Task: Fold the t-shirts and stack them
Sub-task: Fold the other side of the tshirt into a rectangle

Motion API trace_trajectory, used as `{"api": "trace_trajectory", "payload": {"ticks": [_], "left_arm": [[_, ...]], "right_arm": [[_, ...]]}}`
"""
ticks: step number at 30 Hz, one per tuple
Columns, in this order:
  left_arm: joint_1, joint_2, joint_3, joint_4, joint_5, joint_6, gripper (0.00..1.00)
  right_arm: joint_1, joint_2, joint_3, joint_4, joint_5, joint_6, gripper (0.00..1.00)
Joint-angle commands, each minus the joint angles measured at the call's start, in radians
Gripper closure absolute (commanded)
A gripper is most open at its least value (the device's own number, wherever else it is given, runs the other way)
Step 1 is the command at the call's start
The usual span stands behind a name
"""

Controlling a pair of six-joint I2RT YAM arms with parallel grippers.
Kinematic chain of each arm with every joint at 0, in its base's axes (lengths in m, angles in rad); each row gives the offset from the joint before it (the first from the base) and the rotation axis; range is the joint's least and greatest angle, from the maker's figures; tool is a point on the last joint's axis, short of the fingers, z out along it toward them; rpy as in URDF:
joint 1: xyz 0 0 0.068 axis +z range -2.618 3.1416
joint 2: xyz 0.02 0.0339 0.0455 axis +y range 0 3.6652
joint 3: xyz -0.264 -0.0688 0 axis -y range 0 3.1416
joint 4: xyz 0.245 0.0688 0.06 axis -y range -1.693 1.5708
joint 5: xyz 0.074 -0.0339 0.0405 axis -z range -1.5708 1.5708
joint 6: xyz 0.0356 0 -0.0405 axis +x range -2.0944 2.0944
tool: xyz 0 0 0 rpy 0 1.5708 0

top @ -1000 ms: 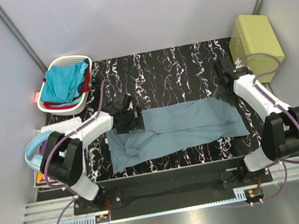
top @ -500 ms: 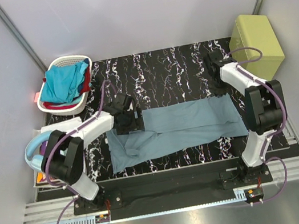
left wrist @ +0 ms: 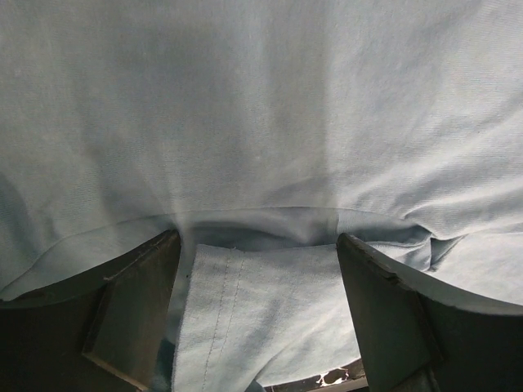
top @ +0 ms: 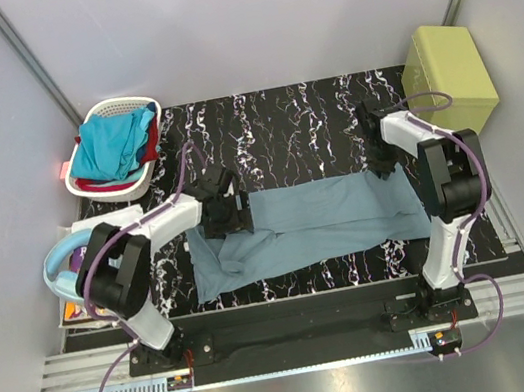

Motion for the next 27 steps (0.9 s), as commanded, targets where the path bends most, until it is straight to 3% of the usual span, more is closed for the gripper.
{"api": "trace_trajectory", "payload": {"ticks": [1,9,22,27], "left_arm": [[0.009,0.016,0.022,0.002,-0.002,0.011,0.18],[0.023,0.044,0.033,-0.006,0.010,0.004,0.20],[0.045,0.051,0.037,-0.023,-0.008,0.007,0.21],[0.045,0.002,0.051,-0.055,-0.080,0.011,0.21]], "right_arm": [[-0.039,0.019,0.008,-0.012,0.007,0.013,0.78],[-0.095,0.064,0.014,-0.035,-0.012,0.021,0.89],[-0.139,0.078,0.068,-0.036,-0.059,0.009,0.89],[-0.125,-0.167,-0.019,0.042,-0.053,-0.002,0.66]]}}
